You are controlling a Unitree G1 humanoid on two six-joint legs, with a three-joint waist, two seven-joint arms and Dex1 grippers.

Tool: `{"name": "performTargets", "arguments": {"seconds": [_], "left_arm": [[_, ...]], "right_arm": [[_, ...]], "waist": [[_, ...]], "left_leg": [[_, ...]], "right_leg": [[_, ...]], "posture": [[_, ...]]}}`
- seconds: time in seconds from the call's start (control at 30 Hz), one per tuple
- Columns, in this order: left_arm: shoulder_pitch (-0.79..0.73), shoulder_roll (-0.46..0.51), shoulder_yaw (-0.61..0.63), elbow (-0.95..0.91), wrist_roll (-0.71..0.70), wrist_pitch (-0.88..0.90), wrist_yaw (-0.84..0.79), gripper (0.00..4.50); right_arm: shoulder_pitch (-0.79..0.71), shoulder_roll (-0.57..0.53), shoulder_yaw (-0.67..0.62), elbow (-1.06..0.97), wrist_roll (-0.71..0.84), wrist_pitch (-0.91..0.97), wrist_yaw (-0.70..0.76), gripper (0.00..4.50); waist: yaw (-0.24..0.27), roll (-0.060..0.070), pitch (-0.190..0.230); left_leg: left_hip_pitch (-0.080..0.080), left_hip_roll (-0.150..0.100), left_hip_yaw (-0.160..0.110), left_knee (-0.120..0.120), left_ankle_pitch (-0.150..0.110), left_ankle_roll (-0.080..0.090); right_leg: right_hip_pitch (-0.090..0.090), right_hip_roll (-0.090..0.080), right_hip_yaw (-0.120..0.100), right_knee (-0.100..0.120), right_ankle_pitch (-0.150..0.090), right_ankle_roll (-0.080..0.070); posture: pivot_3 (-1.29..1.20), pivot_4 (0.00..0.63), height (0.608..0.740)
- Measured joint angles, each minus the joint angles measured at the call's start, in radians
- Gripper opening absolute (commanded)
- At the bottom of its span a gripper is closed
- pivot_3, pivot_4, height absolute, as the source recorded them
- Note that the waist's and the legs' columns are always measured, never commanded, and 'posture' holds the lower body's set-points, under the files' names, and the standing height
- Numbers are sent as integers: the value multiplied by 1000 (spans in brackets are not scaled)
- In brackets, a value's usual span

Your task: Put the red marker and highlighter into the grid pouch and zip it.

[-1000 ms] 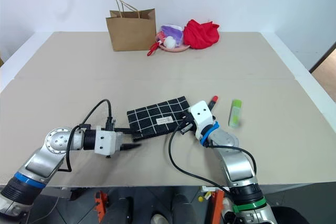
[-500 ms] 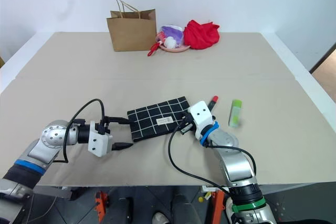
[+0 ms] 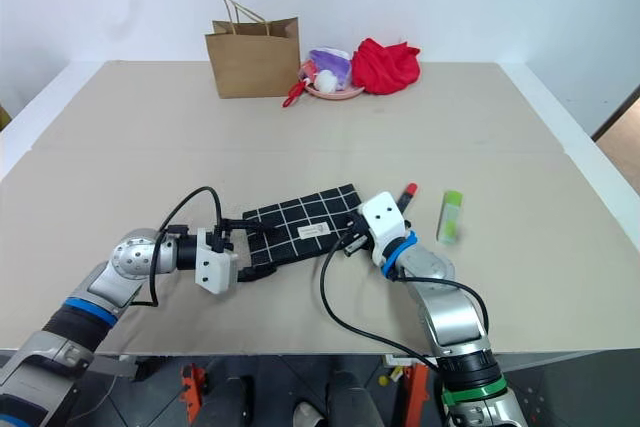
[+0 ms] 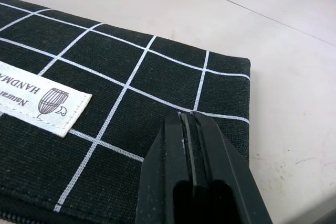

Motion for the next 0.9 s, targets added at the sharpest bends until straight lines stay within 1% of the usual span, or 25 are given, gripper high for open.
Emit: {"name": "performTargets", "arguments": {"seconds": [0.1,0.13,0.17,0.2,0.27,0.3,0.33,0.6,0.7,0.73,0.83,0.87,0.9], "left_arm": [[-21,-13,-15,22,30,-1,23,3012],[-25,-14,-23,28,38,-1,24,2492],[-26,-15,-28,32,45,-1,26,2076],[-27,-17,-33,38,49,-1,27,1535],[-41,-17,-35,44,49,-3,29,669],[-52,-17,-33,44,48,-4,30,86],[-58,-15,-32,45,48,-4,29,33],[-61,-1,-38,56,38,-24,17,33],[-61,9,-38,54,-9,-3,-22,33],[-60,10,-37,51,-39,27,-43,4],[-40,10,-25,17,-137,147,-99,0],[-36,11,-18,-2,-166,196,-115,0],[-35,10,-14,-19,-184,228,-122,0]], "right_arm": [[0,-1,0,-3,0,6,2,0],[0,-2,0,-3,0,7,3,0],[0,-3,0,-4,0,8,4,0],[0,-6,0,-4,0,9,5,0],[-1,-11,0,-4,0,10,6,0],[-1,-11,0,-5,0,10,6,0],[-1,-11,0,-5,0,10,6,0],[0,-13,1,-5,0,10,9,0],[-1,-13,1,-7,2,8,12,0],[-1,-13,-1,-10,6,8,15,315],[-5,-10,-30,-37,48,12,34,1454],[-18,-3,-48,-55,75,22,38,1989],[-29,1,-63,-71,94,32,42,2420]], "waist": [[1,0,0],[1,0,0],[1,0,0],[1,0,0],[1,0,0],[1,1,-1],[1,2,-1],[-2,3,-2],[-6,3,-2],[-6,3,-2],[-6,3,-1],[-6,3,-1],[-6,3,-1]], "left_leg": [[0,0,0,1,0,0],[1,0,0,1,0,0],[1,0,0,1,0,0],[1,0,0,1,0,0],[1,0,0,1,0,0],[1,0,0,1,0,0],[1,0,0,1,0,0],[1,0,0,1,0,0],[2,0,0,1,0,0],[1,0,0,0,0,0],[-1,0,0,0,0,0],[-2,0,0,0,0,0],[-3,0,0,0,0,0]], "right_leg": [[1,0,0,0,0,0],[1,0,0,0,0,0],[1,0,0,0,1,0],[1,0,0,0,1,0],[1,0,0,0,1,0],[1,0,0,0,1,0],[1,0,0,0,1,0],[1,0,0,0,1,0],[1,0,0,0,1,0],[1,0,0,0,1,0],[-1,0,0,0,0,0],[-2,0,0,0,0,0],[-2,0,0,0,0,0]], "posture": [[0,150,740],[0,150,740],[0,150,740],[0,150,740],[0,150,740],[0,150,740],[0,150,740],[0,150,740],[0,150,740],[0,150,740],[0,150,740],[0,150,740],[0,150,740]]}}
